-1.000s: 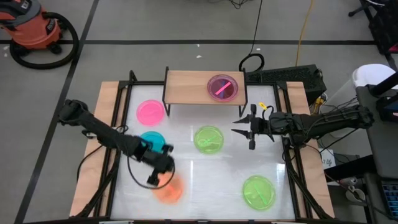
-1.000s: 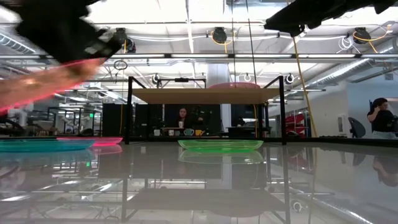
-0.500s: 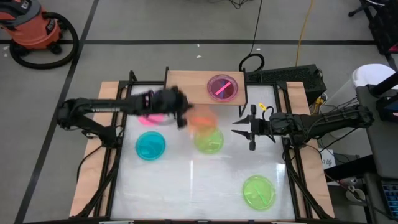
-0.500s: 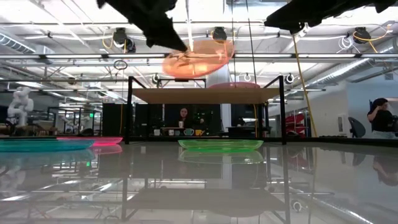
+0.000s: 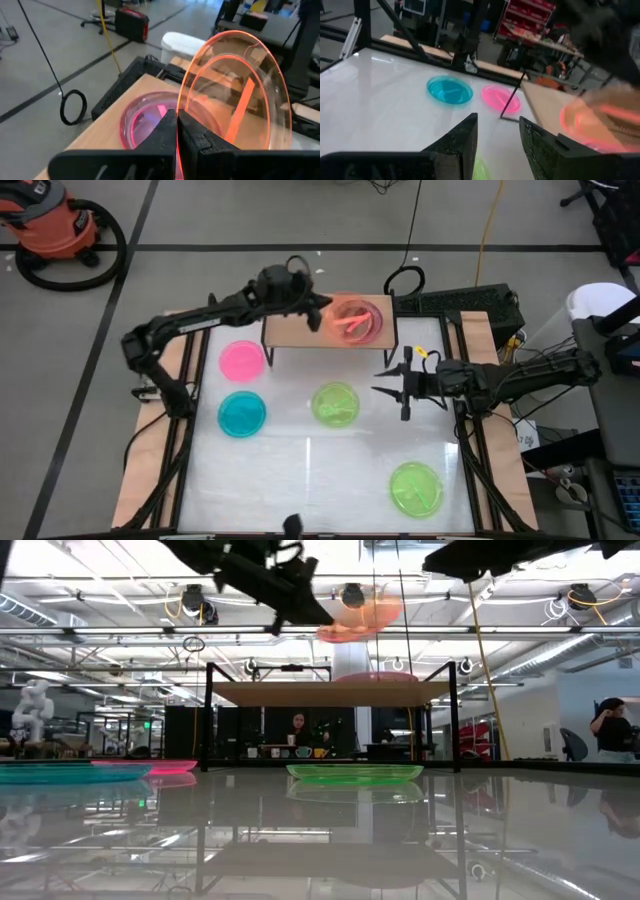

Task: Place and stack plates onto a shelf
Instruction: Stack the orange plate on top of the pink plate on the shelf, then put the bottom green plate on the shelf

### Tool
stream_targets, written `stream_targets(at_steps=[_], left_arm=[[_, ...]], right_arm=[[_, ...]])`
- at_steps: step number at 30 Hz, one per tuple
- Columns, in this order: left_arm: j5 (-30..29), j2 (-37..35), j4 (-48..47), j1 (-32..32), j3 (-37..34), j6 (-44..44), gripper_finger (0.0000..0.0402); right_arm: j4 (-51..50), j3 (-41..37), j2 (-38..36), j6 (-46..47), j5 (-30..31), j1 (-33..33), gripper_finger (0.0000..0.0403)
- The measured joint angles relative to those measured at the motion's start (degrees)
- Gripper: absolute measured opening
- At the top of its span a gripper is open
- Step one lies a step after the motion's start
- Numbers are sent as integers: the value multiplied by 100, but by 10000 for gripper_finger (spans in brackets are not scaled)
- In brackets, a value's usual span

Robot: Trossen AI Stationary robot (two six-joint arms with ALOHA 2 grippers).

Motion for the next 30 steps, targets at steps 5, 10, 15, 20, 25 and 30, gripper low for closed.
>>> stream_targets(at_steps=[5,10,15,20,25,30], left_arm=[[102,864,-556,130,1146,27,1],[115,1425,-972,193,1730,-7,10],[77,1542,-1043,230,1766,-47,33],[-309,1542,-1240,227,1766,120,81],[-337,1542,-1136,225,1766,228,139],[-258,1206,-1201,208,1765,595,174]], right_arm=[[15,0,0,-123,279,-1,130],[-31,0,0,-126,291,-1,130],[-31,0,0,-163,291,-1,130],[-24,0,0,-167,289,-1,130],[-23,0,0,-122,289,-1,130],[-68,0,0,-121,289,-1,130]])
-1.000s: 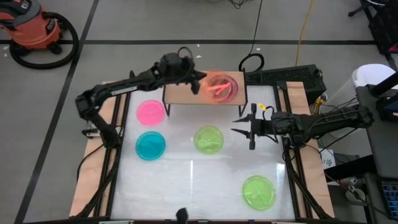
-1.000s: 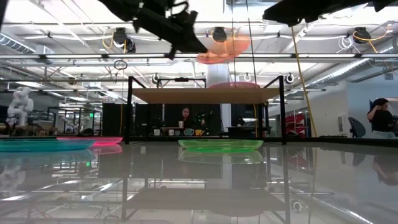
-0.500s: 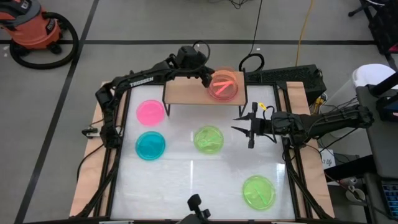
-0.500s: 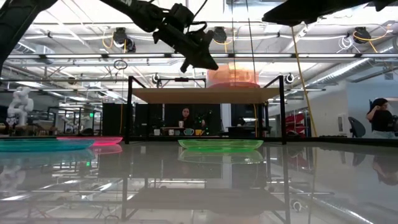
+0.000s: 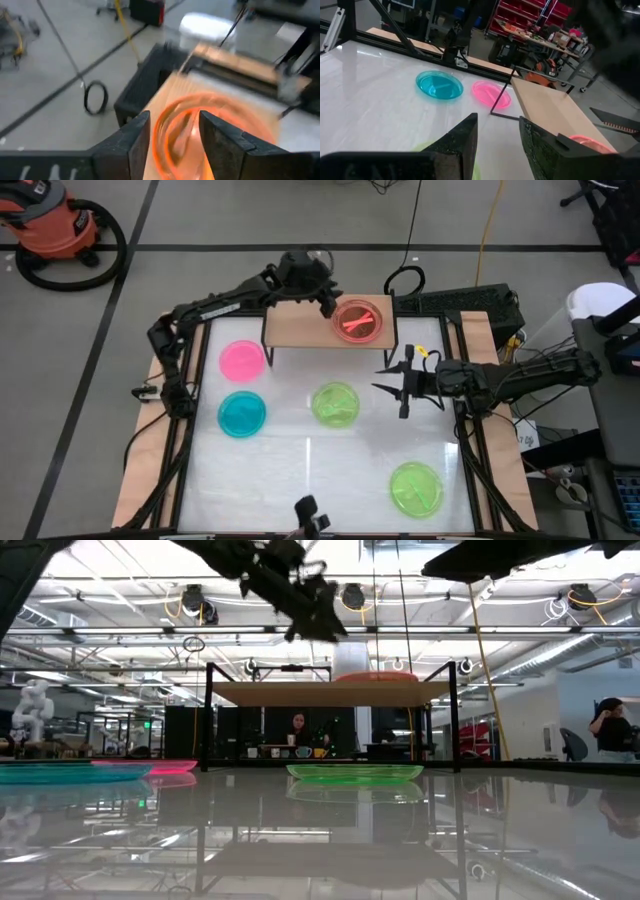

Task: Place and stack plates onto a shelf
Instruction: Put the bottom green plate on the shelf

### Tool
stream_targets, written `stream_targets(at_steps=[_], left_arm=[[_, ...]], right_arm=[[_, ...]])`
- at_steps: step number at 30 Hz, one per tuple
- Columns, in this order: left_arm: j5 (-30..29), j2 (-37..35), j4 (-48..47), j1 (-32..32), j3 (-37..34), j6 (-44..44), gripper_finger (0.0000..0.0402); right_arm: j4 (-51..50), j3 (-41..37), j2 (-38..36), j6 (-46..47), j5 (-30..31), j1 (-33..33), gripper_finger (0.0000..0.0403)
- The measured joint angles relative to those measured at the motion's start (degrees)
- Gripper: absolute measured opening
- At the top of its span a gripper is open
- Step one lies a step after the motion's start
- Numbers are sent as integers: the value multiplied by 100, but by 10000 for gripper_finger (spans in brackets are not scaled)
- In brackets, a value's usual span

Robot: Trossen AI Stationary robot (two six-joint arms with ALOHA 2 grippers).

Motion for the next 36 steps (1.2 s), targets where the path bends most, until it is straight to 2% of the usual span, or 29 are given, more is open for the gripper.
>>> stream_targets(at_steps=[4,6,10,14,17,20,24,28,32,36], left_arm=[[581,-657,-352,-168,5,152,176],[622,-1000,-642,-368,3,483,176],[436,-1671,-802,-930,3,860,177],[-230,-2266,-930,-1781,-193,1320,177],[-874,-2725,-477,-2372,-923,1624,177],[-1355,-3307,339,-2727,-1963,1675,177],[-1393,-4050,1661,-3011,-3555,1340,177],[-1414,-4603,3134,-3165,-5011,1133,177],[-1489,-5007,4162,-3187,-5969,814,177],[-1500,-5143,4817,-3183,-6572,693,177]], right_arm=[[-195,0,0,17,0,-2,130],[-289,0,0,28,-1,-2,130],[-394,0,2,178,2,-2,130],[-424,0,2,289,0,-4,130],[-473,0,2,401,0,-4,130],[-562,0,2,540,-2,-4,130],[-822,0,2,1015,-77,9,130],[-1312,160,4,1356,-1029,17,130],[-1967,186,72,1942,-1443,48,130],[-3038,184,392,2776,-1845,246,130]])
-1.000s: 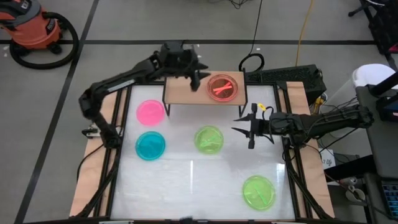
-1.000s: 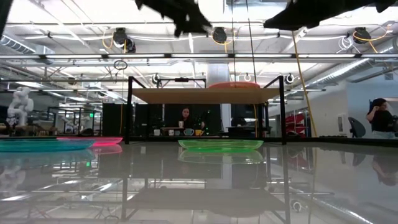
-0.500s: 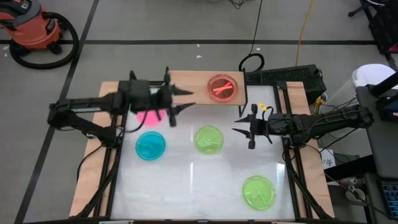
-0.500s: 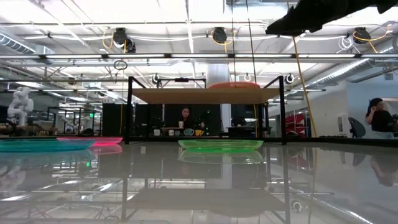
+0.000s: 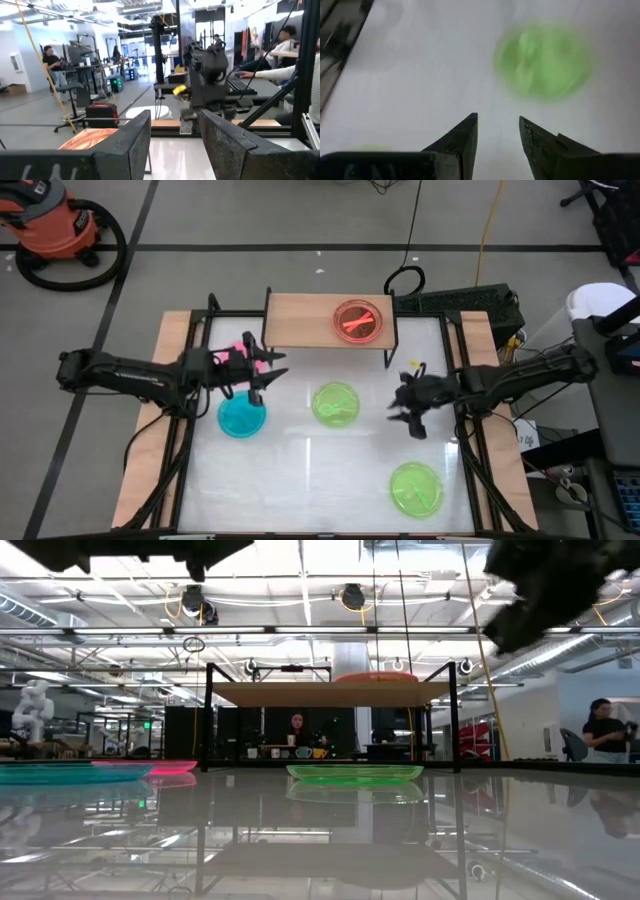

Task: Place and stack plates onto a shelf
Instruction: Put the bottom green plate on the shelf

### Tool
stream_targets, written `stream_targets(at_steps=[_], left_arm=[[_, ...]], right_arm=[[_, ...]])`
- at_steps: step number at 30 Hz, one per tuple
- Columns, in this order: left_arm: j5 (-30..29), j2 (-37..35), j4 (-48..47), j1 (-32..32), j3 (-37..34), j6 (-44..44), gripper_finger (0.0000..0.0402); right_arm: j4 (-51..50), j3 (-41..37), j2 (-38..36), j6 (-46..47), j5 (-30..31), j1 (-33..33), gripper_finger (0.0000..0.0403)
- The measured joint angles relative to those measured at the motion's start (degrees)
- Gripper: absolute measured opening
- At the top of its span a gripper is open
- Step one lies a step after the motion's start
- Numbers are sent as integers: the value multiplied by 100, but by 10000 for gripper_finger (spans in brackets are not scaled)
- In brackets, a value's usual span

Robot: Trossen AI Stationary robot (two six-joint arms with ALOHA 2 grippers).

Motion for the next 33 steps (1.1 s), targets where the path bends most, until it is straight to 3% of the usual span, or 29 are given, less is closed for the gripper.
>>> stream_targets(at_steps=[4,9,24,33], left_arm=[[0,3,373,11,-188,-30,177],[2,4,376,11,-188,-148,177],[9,28,98,9,-188,-408,177],[9,28,-33,7,-188,-473,177]], right_arm=[[-320,-141,438,986,-707,442,130],[430,-463,872,1801,-1490,1085,130],[2767,-1910,1254,3224,-1449,1770,130],[2879,-2133,1247,3289,-1016,2028,130]])
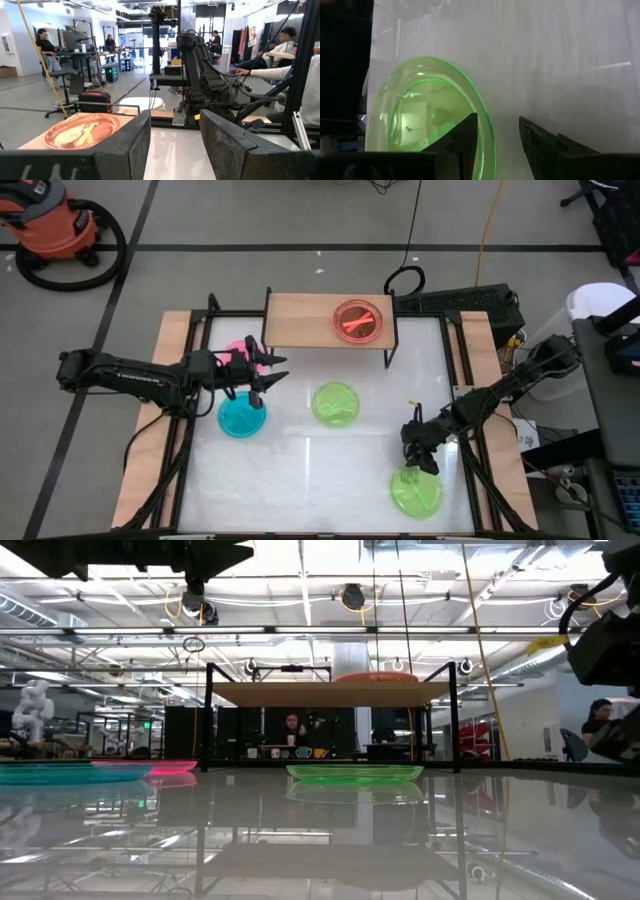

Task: Place and stack plates onto a shelf
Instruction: Put the bottom green plate on the shelf

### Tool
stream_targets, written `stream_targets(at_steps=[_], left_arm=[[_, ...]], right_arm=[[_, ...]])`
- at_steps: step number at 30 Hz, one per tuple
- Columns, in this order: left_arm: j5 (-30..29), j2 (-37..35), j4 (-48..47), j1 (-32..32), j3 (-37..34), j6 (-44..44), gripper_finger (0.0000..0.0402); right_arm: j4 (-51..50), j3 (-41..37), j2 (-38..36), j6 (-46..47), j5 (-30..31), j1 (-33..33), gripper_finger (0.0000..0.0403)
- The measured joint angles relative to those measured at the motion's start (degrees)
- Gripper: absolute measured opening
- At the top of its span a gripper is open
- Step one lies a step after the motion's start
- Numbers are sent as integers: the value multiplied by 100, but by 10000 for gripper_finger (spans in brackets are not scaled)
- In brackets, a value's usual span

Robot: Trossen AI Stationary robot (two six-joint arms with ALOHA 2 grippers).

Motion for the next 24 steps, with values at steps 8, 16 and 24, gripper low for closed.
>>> stream_targets(at_steps=[8,16,24], left_arm=[[2,0,-80,-1,0,-106,177],[4,0,-135,-37,0,-105,177],[4,2,-205,-37,0,-181,177]], right_arm=[[110,-4,7,14,297,278,120],[91,-7,7,15,442,389,54],[224,-7,4,-162,297,389,4]])
